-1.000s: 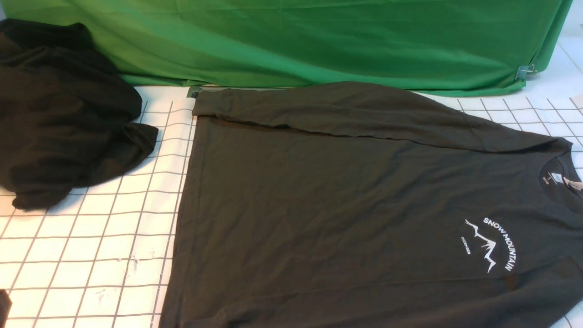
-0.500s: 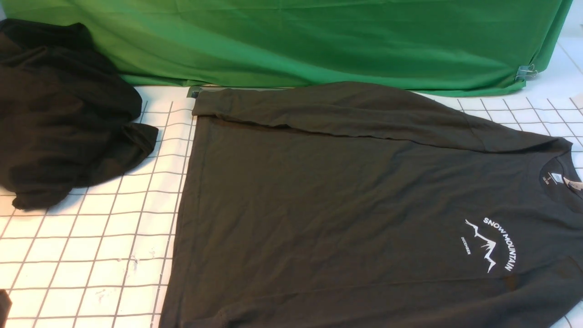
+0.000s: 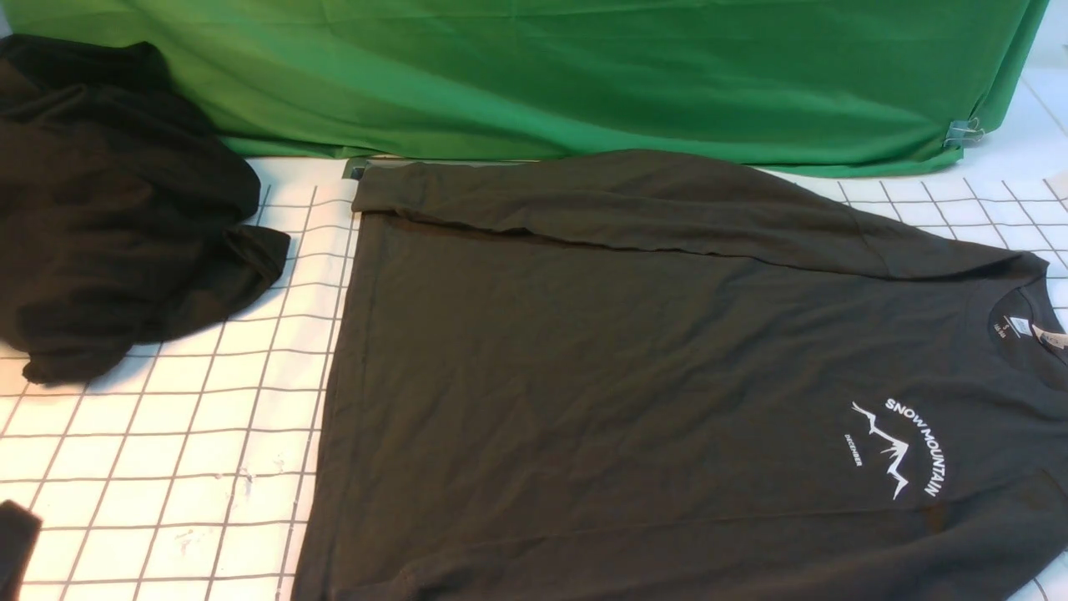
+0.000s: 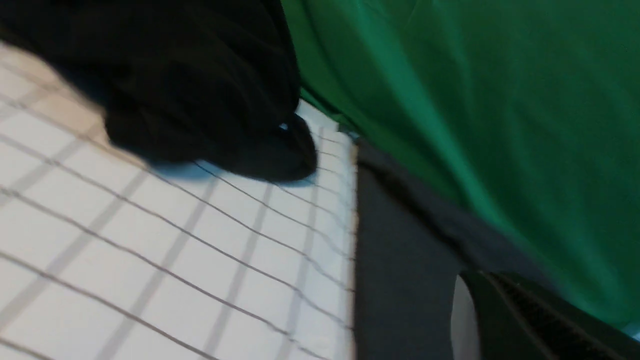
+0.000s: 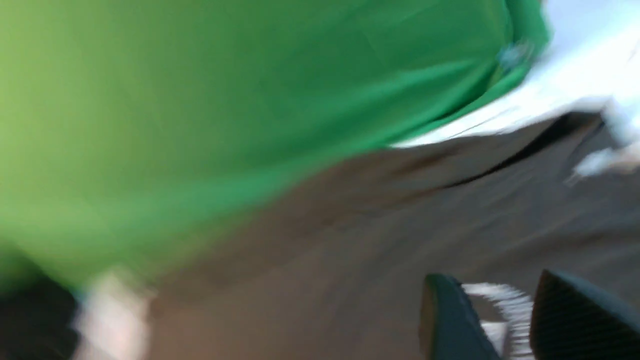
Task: Fold a long-sleeved shirt over a white checkered tablecloth.
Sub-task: 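Grasp the left edge of the dark T-shirt lying flat on the table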
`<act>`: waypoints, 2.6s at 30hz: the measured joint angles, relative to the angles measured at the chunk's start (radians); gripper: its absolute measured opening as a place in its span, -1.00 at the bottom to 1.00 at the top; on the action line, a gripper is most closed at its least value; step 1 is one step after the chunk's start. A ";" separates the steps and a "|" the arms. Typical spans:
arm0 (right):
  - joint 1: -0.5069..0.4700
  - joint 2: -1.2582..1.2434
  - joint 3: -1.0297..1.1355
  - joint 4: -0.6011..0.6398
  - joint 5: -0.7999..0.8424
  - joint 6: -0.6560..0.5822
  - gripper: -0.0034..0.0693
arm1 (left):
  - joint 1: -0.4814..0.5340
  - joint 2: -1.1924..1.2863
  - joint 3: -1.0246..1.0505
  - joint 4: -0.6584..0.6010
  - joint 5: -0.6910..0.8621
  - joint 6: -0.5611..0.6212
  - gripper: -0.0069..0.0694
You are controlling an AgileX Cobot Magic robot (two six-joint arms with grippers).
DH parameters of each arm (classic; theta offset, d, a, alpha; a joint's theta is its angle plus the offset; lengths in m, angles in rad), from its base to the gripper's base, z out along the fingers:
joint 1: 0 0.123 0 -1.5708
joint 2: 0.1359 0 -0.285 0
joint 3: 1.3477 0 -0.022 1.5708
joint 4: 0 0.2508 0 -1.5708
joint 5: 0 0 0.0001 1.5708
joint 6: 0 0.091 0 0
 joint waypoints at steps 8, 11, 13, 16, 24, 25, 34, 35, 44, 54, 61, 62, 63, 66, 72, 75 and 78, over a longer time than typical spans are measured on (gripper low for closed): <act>0.000 0.000 0.000 0.045 -0.009 0.167 -0.24 | 0.000 0.000 0.000 -0.329 -0.057 -0.142 -0.81; 0.000 0.000 0.000 0.046 -0.014 0.169 -0.25 | 0.000 0.000 0.000 -0.348 -0.056 -0.159 -0.81; 0.000 0.000 -0.003 0.047 -0.034 0.122 -0.37 | 0.000 0.000 -0.045 -0.351 -0.012 -0.131 -0.81; 0.007 -0.001 -0.059 0.049 -0.034 -0.023 -0.64 | 0.000 0.006 -0.190 -0.302 0.035 0.011 -0.81; 0.048 0.231 -0.458 0.049 0.255 -0.482 -0.88 | 0.000 0.472 -0.736 0.059 0.386 0.275 -0.81; 0.050 0.285 -0.517 0.049 0.351 -0.539 -0.88 | 0.000 0.541 -0.780 0.068 0.468 0.299 -0.81; 0.056 0.659 -0.710 0.043 0.942 -0.837 -0.88 | -0.001 1.222 -0.849 -0.017 1.010 0.631 -0.81; 0.056 0.680 -0.708 0.043 0.951 -0.844 -0.88 | -0.011 1.265 -0.837 -0.033 1.019 0.652 -0.81; 0.056 0.717 -0.681 0.043 0.905 -0.876 -0.85 | -0.296 1.363 -0.752 0.148 0.786 0.408 -0.65; 0.056 0.717 -0.681 0.043 0.887 -0.883 -0.80 | -0.433 1.461 -0.748 0.230 0.586 0.296 -0.06; 0.056 0.717 -0.681 0.043 0.886 -0.884 -0.77 | -0.433 1.548 -0.748 0.234 0.560 0.296 0.05; 0.056 0.717 -0.681 0.043 0.885 -0.884 -0.77 | -0.433 1.563 -0.748 0.230 0.552 0.296 0.05; 0.056 0.717 -0.681 0.043 0.885 -0.884 -0.77 | -0.433 1.565 -0.748 0.228 0.550 0.296 0.05; 0.056 0.717 -0.681 0.043 0.885 -0.884 -0.77 | -0.433 1.585 -0.748 0.201 0.539 0.296 0.05; 0.056 0.717 -0.681 0.043 0.884 -0.884 -0.74 | -0.433 1.587 -0.748 0.188 0.561 0.315 -0.24; 0.056 0.717 -0.681 0.043 0.884 -0.884 -0.73 | -0.433 1.587 -0.748 0.188 0.562 0.316 -0.52; 0.056 0.717 -0.681 0.043 0.884 -0.884 -0.72 | -0.433 1.587 -0.748 0.187 0.562 0.318 -0.75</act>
